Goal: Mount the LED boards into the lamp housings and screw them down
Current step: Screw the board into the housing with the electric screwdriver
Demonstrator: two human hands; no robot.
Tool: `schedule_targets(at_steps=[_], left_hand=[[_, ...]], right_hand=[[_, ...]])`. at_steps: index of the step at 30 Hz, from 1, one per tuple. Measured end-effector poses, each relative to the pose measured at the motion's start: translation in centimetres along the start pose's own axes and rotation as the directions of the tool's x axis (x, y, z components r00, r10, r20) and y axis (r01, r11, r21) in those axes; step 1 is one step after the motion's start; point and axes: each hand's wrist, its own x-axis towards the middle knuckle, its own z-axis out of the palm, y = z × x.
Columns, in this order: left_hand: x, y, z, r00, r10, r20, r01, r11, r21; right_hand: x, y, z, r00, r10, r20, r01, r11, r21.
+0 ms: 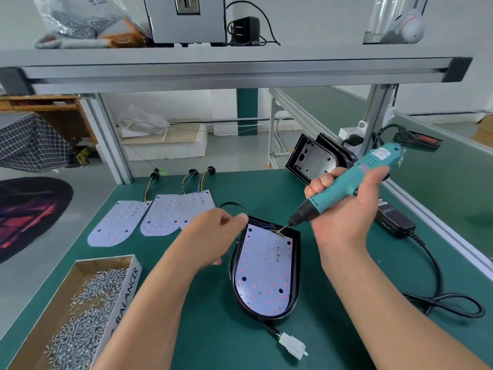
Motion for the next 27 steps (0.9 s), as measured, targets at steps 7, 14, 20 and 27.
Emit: schedule_targets(at_steps=[7,14,20,27], left_hand=[[0.4,-0.3,2.2,0.982,0.002,0.187,0.037,0.978,-0.204],[0.4,0.5,4.7,0.96,0.012,0.278,0.065,0.961,-0.268],[0.5,0.6,5.2,0.964,-0.003,0.266,0.084,0.952,-0.295],[0.6,0.4,5.2,0.965,0.009,0.262,0.07,0.954,-0.292]], right_hand=[[0.2,1.5,1.3,0.994,0.012,0.112,-0.004,0.998,-0.066],[0.1,1.7,1.0,0.99,-0.003,0.142,0.023,0.99,-0.138],[0.0,1.8,0.7,0.986,0.016,0.165,0.014,0.983,-0.184],[-0.5,2.2,1.1,0.97,0.071,0.234,-0.018,0.975,-0.219]])
